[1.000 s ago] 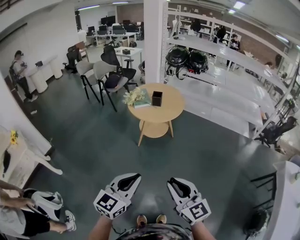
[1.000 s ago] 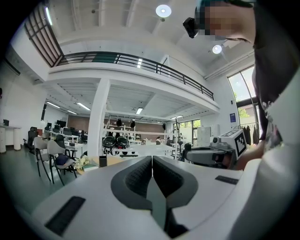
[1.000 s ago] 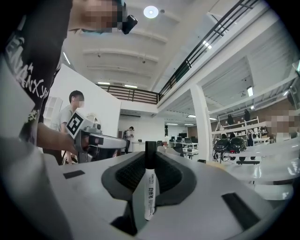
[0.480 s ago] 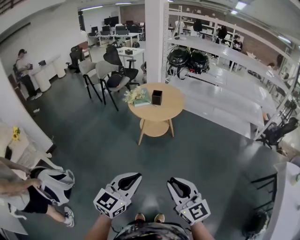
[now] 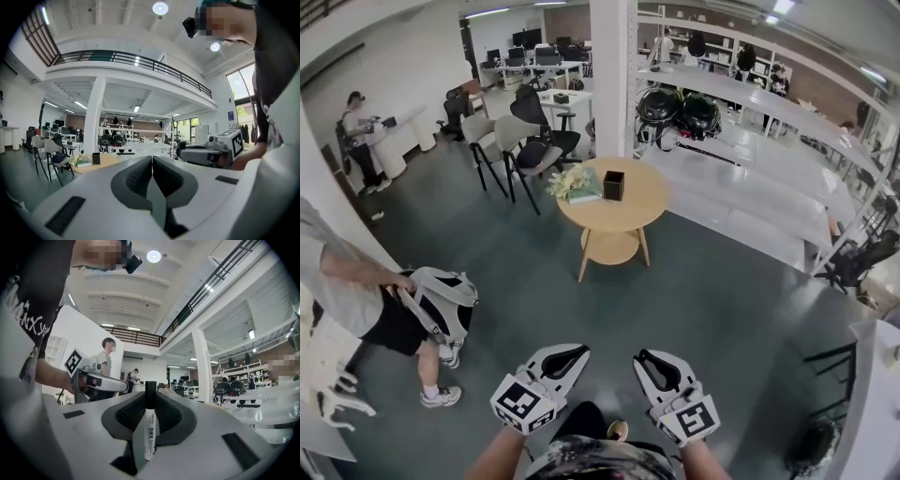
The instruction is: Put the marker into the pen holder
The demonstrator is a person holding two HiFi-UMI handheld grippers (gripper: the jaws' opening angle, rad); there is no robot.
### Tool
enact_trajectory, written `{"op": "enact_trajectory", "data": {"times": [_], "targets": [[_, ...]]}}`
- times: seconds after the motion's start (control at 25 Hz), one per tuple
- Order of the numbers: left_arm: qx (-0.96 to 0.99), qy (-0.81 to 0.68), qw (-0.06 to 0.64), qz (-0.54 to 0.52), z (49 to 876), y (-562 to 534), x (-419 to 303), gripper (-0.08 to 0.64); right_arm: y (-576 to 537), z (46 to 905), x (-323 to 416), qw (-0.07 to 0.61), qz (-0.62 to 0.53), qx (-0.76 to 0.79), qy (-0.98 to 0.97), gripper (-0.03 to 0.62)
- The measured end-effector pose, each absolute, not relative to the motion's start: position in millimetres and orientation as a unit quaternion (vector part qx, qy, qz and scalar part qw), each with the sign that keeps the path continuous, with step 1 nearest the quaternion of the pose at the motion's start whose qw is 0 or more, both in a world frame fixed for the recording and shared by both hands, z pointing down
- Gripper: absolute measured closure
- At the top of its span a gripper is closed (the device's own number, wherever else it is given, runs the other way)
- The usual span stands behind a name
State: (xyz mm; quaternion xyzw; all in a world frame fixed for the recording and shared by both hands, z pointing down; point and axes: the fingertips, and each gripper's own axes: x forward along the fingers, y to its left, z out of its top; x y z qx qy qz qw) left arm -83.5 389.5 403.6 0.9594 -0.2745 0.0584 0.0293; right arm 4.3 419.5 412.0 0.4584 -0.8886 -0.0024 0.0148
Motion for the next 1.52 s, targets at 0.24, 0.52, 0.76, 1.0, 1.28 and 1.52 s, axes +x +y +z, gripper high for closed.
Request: {"op": "enact_trajectory", "data": {"times": [0.24, 0.52, 0.76, 1.0, 1.28, 1.52], "targets": [[0.959, -0.277, 0.028, 0.061, 405, 393, -77, 0.537, 422, 409, 9, 0.012, -0.008, 0.456, -0.89, 0.528], [0.959, -0.276, 0.027, 0.059, 407, 383, -72, 0.537, 411, 409, 10, 0.016, -0.016, 0.453, -0.891, 0.528], [0.961, -0.27, 0.025, 0.06, 412, 367, -68, 0.537, 396, 409, 12, 0.019, -0.026, 0.456, -0.889, 0.528], [0.961, -0.268, 0.034, 0.061, 422, 341, -64, 0.537, 370, 414, 17, 0.02, -0.03, 0.462, -0.886, 0.528], [0.96, -0.272, 0.039, 0.059, 429, 296, -58, 0.537, 327, 422, 24, 0.025, -0.018, 0.462, -0.886, 0.528], [0.958, -0.279, 0.043, 0.057, 431, 246, -61, 0.537, 280, 430, 24, 0.031, -0.009, 0.46, -0.887, 0.528]]}}
